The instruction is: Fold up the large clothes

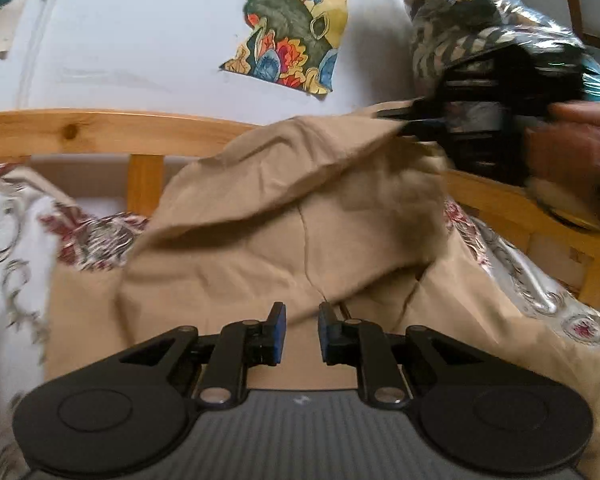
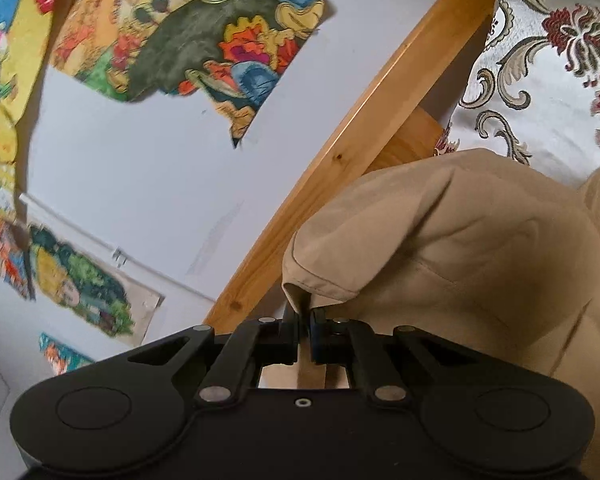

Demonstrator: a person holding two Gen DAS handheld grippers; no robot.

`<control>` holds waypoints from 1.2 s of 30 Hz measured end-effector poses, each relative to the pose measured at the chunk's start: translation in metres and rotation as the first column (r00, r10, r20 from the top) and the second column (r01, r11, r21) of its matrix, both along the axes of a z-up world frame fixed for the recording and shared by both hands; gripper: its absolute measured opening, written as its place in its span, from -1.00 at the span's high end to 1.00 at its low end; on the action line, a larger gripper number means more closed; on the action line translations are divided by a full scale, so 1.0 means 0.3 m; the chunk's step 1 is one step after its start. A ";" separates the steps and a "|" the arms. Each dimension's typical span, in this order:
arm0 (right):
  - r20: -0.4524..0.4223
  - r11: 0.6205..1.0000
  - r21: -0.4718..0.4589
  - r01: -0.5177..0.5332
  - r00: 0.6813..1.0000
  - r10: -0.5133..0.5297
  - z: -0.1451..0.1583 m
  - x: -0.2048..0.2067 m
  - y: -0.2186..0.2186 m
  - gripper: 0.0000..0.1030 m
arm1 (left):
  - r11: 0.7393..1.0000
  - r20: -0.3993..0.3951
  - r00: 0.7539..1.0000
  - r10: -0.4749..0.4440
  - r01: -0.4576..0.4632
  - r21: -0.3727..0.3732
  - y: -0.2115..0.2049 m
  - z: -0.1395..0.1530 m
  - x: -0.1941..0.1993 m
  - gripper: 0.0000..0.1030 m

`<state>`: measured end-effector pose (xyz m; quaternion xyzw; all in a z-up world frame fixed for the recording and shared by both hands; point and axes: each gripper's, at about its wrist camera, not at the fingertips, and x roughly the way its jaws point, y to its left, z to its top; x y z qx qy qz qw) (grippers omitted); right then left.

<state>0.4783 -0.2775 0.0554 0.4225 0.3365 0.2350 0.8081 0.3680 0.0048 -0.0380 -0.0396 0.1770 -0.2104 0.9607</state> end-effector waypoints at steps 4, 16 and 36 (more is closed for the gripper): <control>0.071 0.998 0.005 -0.055 0.996 0.055 0.012 -0.134 -0.065 0.94 | 0.980 -0.001 0.998 0.066 -0.065 0.187 -0.063 -0.049 0.123 0.66; 0.001 0.946 -0.224 -0.234 0.971 0.240 -0.308 -0.540 -0.119 1.00 | 0.930 -0.111 0.993 -0.024 0.063 0.362 0.076 -0.126 -0.027 0.69; 0.121 0.652 -0.750 -0.114 0.945 0.304 -0.289 -0.273 0.002 0.36 | 0.966 -0.135 0.956 0.259 -0.256 0.039 0.137 0.091 -0.189 -0.75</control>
